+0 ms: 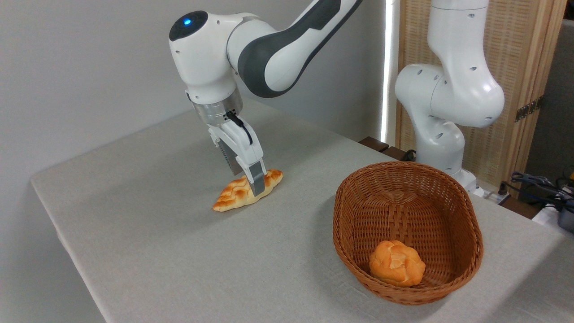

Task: Put bread into the basket
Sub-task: 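Close the gripper on the middle of the braided roll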

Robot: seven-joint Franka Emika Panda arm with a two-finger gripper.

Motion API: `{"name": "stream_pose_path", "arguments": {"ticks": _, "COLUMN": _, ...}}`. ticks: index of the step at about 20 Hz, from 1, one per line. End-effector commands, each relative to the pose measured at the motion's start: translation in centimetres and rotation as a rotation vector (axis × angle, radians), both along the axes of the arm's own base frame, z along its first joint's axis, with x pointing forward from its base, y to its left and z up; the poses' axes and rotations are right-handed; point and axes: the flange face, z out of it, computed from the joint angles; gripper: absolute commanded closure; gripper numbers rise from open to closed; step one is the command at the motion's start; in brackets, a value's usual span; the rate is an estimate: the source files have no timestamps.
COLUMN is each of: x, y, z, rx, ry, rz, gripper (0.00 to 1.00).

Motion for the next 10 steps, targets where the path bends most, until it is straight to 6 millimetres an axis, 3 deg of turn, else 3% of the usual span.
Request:
{"name": "stream_pose_path", "arguments": {"ticks": 1, "x": 0.0, "y": -0.4, "z": -0.5, "rx": -0.019, "ry": -0.015, "rz": 0.022, "gripper": 0.0}}
{"name": "stream_pose_path", "arguments": {"ticks": 10, "x": -0.4, "y": -1.0, "z": -1.6, "rx": -0.016, "ry": -0.006, "rz": 0.01, "gripper": 0.0}}
